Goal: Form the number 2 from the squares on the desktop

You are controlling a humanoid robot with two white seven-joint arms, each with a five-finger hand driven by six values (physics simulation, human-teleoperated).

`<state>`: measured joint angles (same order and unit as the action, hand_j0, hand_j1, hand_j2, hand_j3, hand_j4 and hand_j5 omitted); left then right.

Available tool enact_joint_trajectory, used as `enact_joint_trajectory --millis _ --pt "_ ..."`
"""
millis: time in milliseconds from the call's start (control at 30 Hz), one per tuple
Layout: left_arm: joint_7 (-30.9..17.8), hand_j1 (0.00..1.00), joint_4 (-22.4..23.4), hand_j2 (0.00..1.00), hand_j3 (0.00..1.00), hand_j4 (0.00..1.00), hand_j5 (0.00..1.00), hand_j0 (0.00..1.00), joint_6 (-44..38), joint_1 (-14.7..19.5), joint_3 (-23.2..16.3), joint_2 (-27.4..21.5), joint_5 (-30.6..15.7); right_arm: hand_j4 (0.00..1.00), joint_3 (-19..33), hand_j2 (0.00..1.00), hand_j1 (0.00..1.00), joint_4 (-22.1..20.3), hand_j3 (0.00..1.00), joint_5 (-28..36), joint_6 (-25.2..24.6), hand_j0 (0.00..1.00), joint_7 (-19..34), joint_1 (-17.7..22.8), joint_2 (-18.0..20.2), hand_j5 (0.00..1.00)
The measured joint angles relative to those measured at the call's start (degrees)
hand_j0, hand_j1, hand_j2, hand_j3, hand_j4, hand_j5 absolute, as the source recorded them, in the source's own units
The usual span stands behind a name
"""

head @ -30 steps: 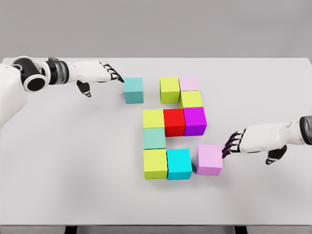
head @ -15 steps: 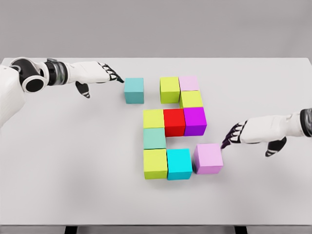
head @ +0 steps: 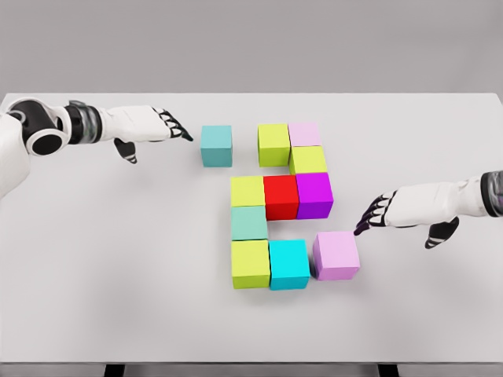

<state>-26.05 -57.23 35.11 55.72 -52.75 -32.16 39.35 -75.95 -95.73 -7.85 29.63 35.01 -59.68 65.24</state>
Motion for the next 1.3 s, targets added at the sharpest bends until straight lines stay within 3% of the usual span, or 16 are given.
enact_joint_trajectory --millis 467,1300 --pt "-0.1 1.0 -0.6 1.0 1.0 1.0 1.0 1.0 0.0 -0.3 -0.2 0.6 0.0 0.98 -0.4 0.98 0.98 -3.2 0.98 -0.4 0.0 0.98 0.0 0.4 0.6 0.98" --pt "-0.6 1.0 -0.7 1.0 1.0 1.0 1.0 1.0 0.0 -0.2 -0.1 1.9 0.0 0.98 -0.2 0.98 0.98 -3.1 0.98 0.0 -0.4 0.98 0.0 0.4 1.4 0.98"
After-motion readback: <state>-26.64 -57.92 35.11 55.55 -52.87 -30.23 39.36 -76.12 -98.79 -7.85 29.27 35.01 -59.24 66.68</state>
